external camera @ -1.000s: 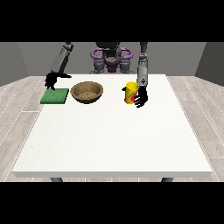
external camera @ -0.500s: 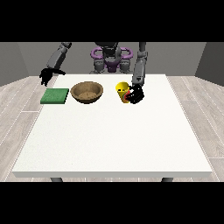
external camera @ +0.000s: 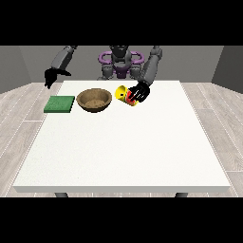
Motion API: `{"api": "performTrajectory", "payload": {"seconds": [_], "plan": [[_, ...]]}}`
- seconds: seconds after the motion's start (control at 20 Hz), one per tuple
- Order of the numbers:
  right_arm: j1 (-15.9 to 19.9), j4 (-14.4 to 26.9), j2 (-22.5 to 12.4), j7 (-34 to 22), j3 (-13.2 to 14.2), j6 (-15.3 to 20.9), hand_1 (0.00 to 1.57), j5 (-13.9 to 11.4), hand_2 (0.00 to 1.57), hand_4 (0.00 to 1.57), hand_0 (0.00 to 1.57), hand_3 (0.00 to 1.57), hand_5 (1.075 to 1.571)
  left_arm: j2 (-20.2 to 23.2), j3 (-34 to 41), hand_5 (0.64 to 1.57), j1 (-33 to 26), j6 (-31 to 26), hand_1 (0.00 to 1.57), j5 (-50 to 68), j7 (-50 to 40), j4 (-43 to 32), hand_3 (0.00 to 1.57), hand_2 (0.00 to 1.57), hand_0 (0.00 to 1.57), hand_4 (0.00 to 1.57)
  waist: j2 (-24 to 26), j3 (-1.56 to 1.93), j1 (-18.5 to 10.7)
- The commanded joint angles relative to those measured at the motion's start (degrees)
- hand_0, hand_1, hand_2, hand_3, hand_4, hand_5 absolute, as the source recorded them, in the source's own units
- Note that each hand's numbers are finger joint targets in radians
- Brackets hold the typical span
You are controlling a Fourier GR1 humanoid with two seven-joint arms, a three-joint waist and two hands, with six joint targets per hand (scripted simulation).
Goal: Pick the cup and pour the ball into the bowl, then pick the bowl and place it on the pad
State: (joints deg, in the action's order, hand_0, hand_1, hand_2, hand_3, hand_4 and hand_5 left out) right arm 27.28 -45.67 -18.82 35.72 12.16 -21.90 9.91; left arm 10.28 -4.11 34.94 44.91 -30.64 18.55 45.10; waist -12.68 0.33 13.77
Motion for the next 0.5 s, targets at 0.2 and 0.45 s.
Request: {"api": "performTrajectory", "payload": {"seconds": [0.2, 0.45], "plan": [[-1.7, 8.4, 0.7, -1.4, 0.7, 1.7, 0.00, -0.9, 0.23, 0.38, 0.00, 0.21, 1.549, 0.1, -14.3, 1.548, 6.5, -4.1, 1.35, -24.6, -20.8, -6.6, 1.57, 1.57, 1.35, 0.94, 11.6, 0.13, -5.0], [-7.2, 15.2, -2.5, 5.5, 5.7, 2.8, 0.00, 0.6, 0.28, 0.37, 0.00, 0.23, 1.543, -5.3, -20.9, 1.548, 8.2, -14.5, 1.35, -30.7, -26.2, -1.7, 1.57, 1.57, 1.35, 0.94, 14.2, -0.15, -16.0]]}}
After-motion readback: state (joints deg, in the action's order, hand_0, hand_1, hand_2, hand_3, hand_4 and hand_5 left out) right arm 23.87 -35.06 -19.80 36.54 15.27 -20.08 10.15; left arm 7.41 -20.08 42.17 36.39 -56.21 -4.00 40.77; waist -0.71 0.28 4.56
